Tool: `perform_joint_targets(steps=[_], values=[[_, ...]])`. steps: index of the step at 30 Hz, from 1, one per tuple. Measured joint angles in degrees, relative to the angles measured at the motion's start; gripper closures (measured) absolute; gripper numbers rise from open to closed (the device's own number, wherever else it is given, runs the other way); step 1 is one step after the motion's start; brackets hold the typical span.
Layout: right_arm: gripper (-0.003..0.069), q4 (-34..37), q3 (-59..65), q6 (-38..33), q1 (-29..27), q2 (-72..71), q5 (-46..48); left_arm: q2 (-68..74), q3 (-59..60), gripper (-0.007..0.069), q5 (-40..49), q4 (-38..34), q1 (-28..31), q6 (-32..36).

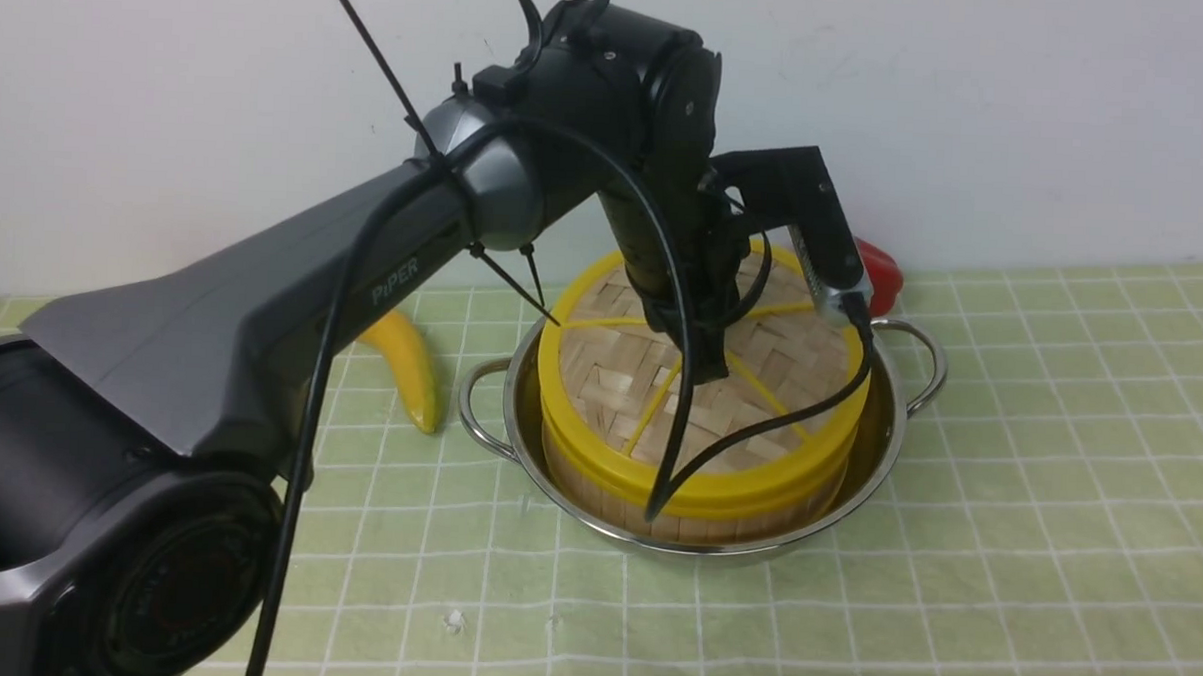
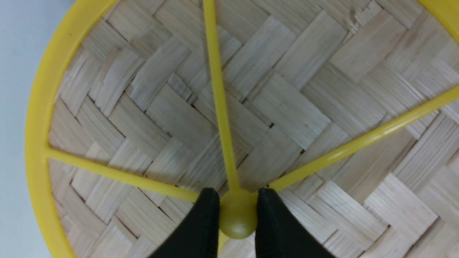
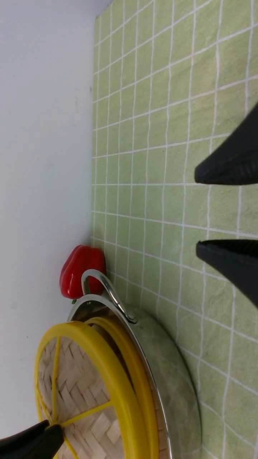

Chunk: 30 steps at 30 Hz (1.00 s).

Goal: Place the steamer in the pot on the green tablecloth, and put the lid on the steamer.
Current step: 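Place the yellow bamboo steamer lid onto the steamer in the pot with the left gripper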

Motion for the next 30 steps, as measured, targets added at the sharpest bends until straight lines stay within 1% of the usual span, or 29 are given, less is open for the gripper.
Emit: perform_joint_targets(steps=[8, 24, 26, 27, 29, 30], values=[[0.0416, 0.0, 0.0, 0.0, 0.0, 0.0, 0.0, 0.96, 0.0, 0.0504, -1.14, -0.16, 0.0, 3.11], [0.0416, 0.0, 0.0, 0.0, 0.0, 0.0, 0.0, 2.81, -0.44, 0.0504, -2.74, 0.03, 0.0, 3.43], [0.0416, 0.0, 0.0, 0.0, 0.0, 0.0, 0.0, 2.81, -0.49, 0.0486, -2.64, 0.17, 0.0, 3.43], [0.0416, 0.0, 0.0, 0.0, 0.0, 0.0, 0.0, 2.81, -0.5, 0.0465, -2.64, 0.27, 0.0, 3.43], [0.0416, 0.0, 0.0, 0.0, 0.0, 0.0, 0.0, 2.61, -0.55, 0.041, -2.41, 0.27, 0.0, 3.54], [0.0416, 0.0, 0.0, 0.0, 0.0, 0.0, 0.0, 2.46, -0.55, 0.0366, -2.08, 0.27, 0.0, 3.54]])
